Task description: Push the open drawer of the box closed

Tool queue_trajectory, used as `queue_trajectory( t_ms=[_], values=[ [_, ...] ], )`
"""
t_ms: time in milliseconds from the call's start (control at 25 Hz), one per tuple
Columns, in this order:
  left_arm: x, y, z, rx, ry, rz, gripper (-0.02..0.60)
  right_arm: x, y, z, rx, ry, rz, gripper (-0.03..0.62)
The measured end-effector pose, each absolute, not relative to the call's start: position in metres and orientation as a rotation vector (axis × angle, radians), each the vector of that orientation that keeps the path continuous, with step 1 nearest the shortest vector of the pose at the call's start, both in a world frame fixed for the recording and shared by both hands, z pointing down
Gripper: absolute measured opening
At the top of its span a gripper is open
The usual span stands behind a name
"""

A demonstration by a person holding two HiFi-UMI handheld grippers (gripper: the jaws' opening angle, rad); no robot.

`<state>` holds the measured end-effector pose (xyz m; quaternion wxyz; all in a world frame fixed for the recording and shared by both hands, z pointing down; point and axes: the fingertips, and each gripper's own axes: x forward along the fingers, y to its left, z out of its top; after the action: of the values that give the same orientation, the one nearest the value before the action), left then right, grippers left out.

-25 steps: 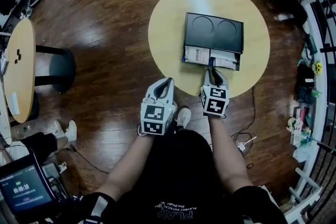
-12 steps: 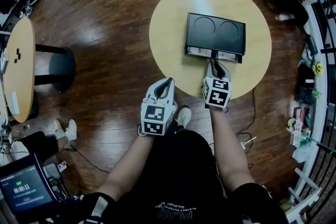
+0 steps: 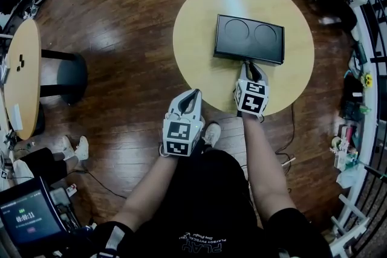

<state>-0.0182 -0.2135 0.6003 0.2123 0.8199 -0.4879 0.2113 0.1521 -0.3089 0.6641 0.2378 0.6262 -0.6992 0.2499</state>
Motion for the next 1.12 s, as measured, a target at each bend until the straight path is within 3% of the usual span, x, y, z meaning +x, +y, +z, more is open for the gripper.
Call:
queue_trajectory(
  t_ms=[1120],
  values=[
    [-0.014, -0.217, 0.592, 2.293, -1.351, 0.564, -0.003, 0.140, -0.290, 0.644, 1.739, -1.944, 0.629, 0.084]
  ],
)
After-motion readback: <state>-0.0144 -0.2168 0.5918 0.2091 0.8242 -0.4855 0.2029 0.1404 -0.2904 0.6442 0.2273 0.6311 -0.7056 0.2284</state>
